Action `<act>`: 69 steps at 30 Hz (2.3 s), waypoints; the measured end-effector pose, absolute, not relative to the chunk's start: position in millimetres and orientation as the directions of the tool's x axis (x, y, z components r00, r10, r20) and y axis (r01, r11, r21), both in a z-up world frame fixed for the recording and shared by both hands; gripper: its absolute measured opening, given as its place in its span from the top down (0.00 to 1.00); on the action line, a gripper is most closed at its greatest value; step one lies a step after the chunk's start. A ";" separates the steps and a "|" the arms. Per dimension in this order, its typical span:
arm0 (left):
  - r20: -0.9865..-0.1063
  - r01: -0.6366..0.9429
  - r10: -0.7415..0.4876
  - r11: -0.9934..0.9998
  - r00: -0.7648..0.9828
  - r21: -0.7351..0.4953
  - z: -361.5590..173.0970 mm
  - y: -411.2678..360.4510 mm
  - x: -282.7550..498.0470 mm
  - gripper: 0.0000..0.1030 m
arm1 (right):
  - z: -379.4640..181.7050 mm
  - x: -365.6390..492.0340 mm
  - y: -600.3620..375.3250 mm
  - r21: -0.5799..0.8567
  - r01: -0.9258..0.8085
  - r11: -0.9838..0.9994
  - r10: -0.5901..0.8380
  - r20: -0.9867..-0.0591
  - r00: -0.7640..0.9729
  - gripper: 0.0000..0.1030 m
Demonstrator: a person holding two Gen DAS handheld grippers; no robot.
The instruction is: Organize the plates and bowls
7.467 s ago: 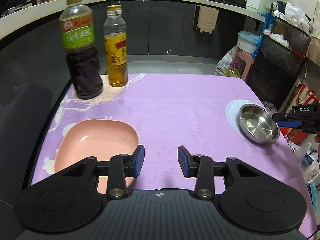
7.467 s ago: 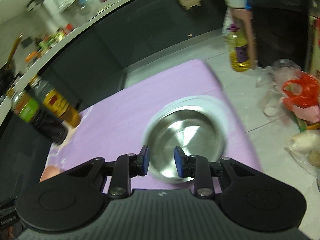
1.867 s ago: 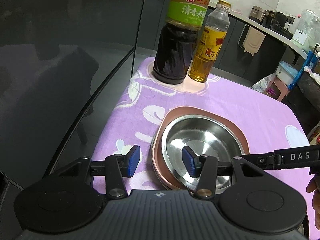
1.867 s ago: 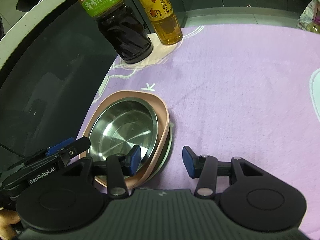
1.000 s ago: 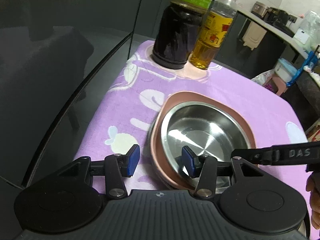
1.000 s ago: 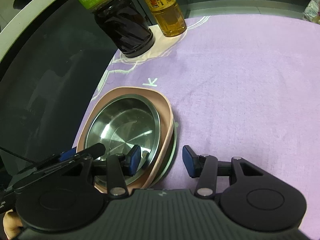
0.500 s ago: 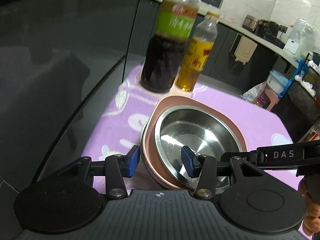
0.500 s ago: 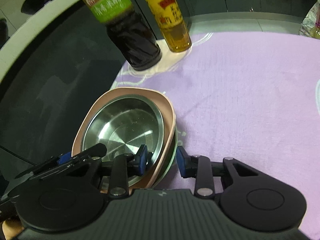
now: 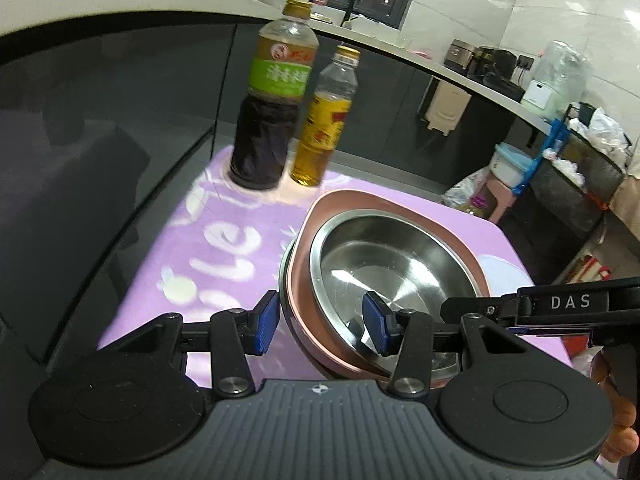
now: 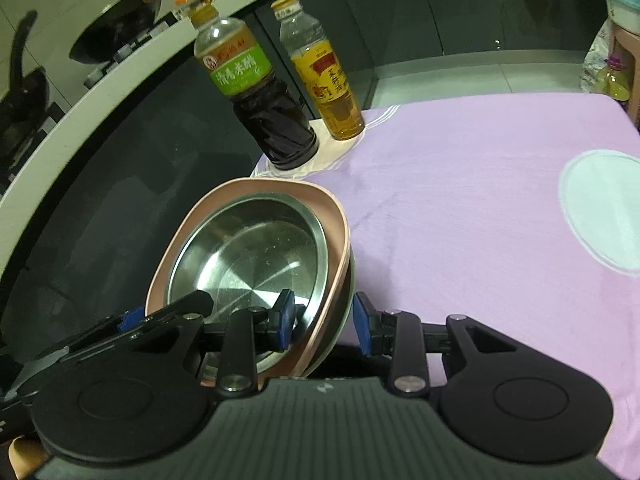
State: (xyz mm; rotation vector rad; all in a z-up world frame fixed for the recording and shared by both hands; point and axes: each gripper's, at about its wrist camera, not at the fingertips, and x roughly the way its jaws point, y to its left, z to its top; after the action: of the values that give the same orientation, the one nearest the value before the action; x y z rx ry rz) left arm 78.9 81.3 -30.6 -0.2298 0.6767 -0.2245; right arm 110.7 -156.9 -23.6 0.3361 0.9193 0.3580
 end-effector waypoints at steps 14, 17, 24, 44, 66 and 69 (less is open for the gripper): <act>-0.624 0.184 -0.315 0.946 0.715 -0.266 -39.5 48.1 28.9 0.59 | -29.0 49.4 -189.0 0.427 -0.145 0.892 0.425 -0.686 0.591 0.67; -0.631 0.180 -0.320 0.944 0.707 -0.277 -41.9 49.4 22.2 0.59 | -34.7 46.2 -191.7 0.439 -0.130 0.889 0.427 -0.692 0.582 0.67; -0.653 0.182 -0.308 0.950 0.692 -0.255 -47.5 47.1 14.2 0.59 | -47.5 37.6 -195.4 0.457 -0.118 0.882 0.439 -0.702 0.561 0.67; -0.681 0.176 -0.303 0.952 0.667 -0.252 -58.0 53.9 0.2 0.58 | -57.6 34.4 -183.9 0.411 -0.140 0.901 0.415 -0.721 0.554 0.66; -0.618 0.146 -0.297 0.948 0.728 -0.284 -57.3 77.1 0.5 0.53 | -57.7 19.3 -212.8 0.477 -0.100 0.873 0.428 -0.653 0.625 0.49; -0.620 0.145 -0.310 0.942 0.721 -0.303 -60.8 78.3 3.3 0.49 | -63.5 18.8 -219.1 0.521 -0.082 0.850 0.456 -0.648 0.610 0.44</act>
State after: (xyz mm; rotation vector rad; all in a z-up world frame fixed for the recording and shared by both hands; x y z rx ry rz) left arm 3.3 78.3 -60.8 -0.2407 0.7243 -0.2541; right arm 18.8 -219.1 -63.5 0.4732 0.8648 0.3243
